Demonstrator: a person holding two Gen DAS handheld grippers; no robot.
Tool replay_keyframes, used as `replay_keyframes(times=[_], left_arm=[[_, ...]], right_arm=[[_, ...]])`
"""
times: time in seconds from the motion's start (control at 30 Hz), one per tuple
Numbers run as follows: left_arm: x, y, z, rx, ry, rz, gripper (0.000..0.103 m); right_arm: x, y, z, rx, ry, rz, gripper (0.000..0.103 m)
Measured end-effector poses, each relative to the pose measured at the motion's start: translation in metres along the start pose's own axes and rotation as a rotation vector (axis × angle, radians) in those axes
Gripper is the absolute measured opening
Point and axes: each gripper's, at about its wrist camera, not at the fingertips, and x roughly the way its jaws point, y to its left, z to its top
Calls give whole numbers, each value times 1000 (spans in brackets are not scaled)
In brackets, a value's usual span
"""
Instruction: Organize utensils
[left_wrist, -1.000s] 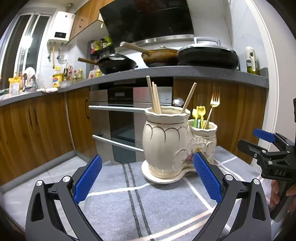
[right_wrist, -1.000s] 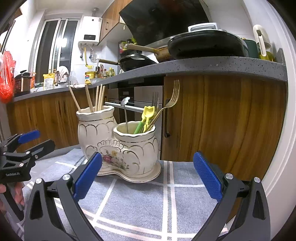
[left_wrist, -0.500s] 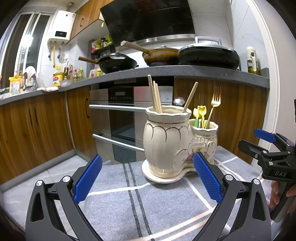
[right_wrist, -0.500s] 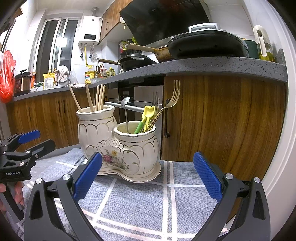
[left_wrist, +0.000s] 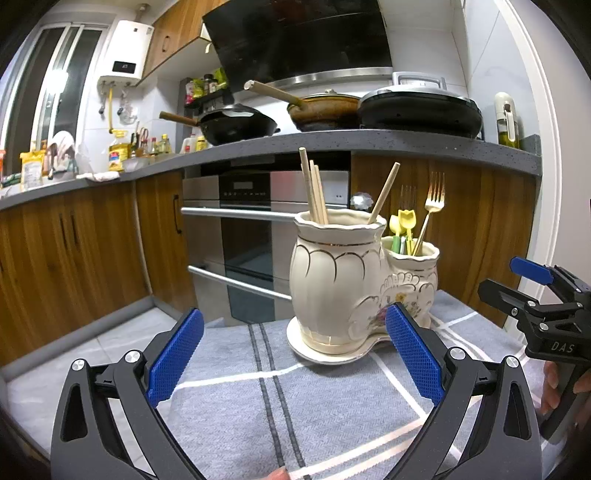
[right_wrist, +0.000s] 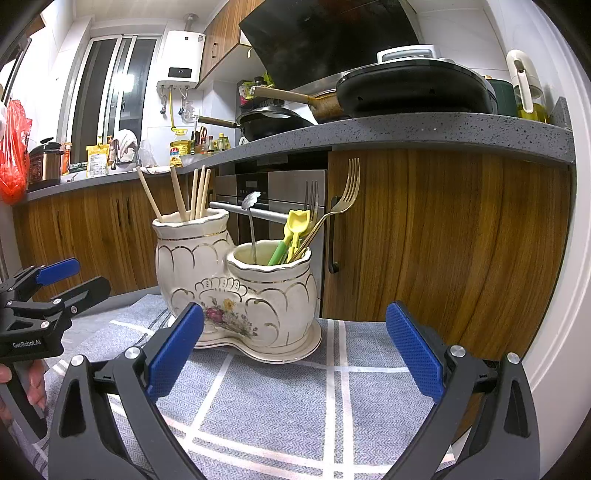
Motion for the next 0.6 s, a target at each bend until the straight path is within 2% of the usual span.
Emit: replay_keyframes(times=[0.6], left_arm=[[1,-1,0,5,7,-2,98]], right_arm=[[2,1,-1,-1,4,1,97]])
